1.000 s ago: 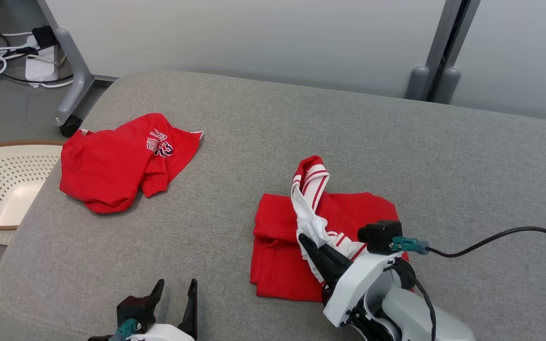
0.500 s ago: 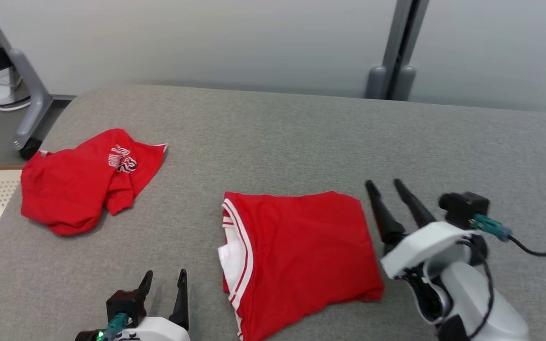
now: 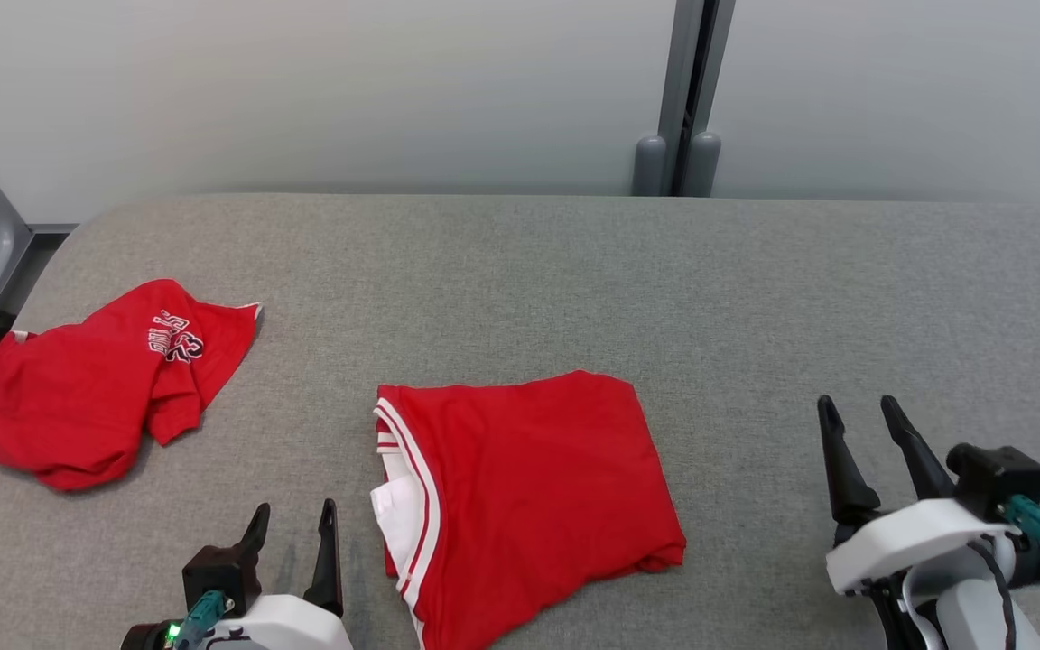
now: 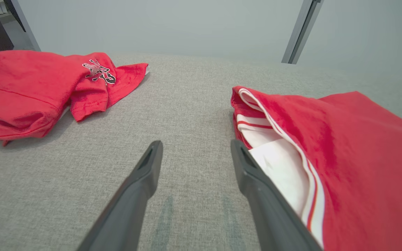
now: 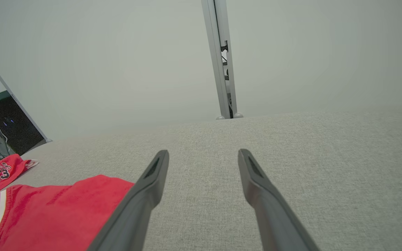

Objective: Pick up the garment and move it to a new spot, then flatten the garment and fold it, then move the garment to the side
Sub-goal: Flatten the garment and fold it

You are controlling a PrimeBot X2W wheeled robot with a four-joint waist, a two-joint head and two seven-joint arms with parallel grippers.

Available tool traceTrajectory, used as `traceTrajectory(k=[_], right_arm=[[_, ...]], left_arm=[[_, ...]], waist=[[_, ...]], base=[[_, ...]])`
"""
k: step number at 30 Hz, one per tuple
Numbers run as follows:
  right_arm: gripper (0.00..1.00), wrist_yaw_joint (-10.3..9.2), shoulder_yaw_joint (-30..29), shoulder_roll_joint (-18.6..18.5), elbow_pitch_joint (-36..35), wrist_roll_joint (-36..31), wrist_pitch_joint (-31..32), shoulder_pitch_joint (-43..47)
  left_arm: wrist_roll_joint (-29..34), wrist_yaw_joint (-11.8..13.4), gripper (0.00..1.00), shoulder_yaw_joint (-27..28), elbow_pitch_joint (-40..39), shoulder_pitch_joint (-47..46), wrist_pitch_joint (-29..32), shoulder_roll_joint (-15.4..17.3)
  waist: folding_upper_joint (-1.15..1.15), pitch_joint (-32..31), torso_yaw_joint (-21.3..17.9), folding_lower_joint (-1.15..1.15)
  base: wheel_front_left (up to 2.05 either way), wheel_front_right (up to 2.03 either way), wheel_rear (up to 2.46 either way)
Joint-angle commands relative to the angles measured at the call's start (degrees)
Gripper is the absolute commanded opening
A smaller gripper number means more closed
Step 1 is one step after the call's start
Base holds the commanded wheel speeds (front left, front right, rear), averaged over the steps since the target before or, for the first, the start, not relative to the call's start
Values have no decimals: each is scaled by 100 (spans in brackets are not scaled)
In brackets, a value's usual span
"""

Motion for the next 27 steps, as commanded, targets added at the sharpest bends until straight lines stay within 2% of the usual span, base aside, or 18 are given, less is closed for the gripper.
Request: traceTrajectory(k=[1, 2, 7, 17, 27], right_arm=[[100, 0, -57, -30, -43, -23, -24, 105], [100, 0, -65, -29, -129, -238, -24, 146], [100, -1, -140, -31, -329, -335, -24, 484], [100, -1, -285, -32, -306, -202, -25, 775], [100, -1, -189, -32, -264, -68, -25, 868]], left_arm=[[43, 11, 100, 41, -21, 40, -24, 29], [48, 11, 100, 52, -27, 63, -24, 28], [126, 18, 100, 96, -76, 161, -24, 26], [188, 8, 100, 269, -124, 374, -24, 29], [263, 35, 100, 458, -312, 566, -24, 28]], waist=[[0, -27, -24, 0], [0, -47, -38, 0], [0, -151, -98, 0], [0, -332, -215, 0], [0, -481, -371, 0]], base=[[0, 0, 0], [0, 0, 0], [0, 0, 0], [0, 0, 0], [0, 0, 0]])
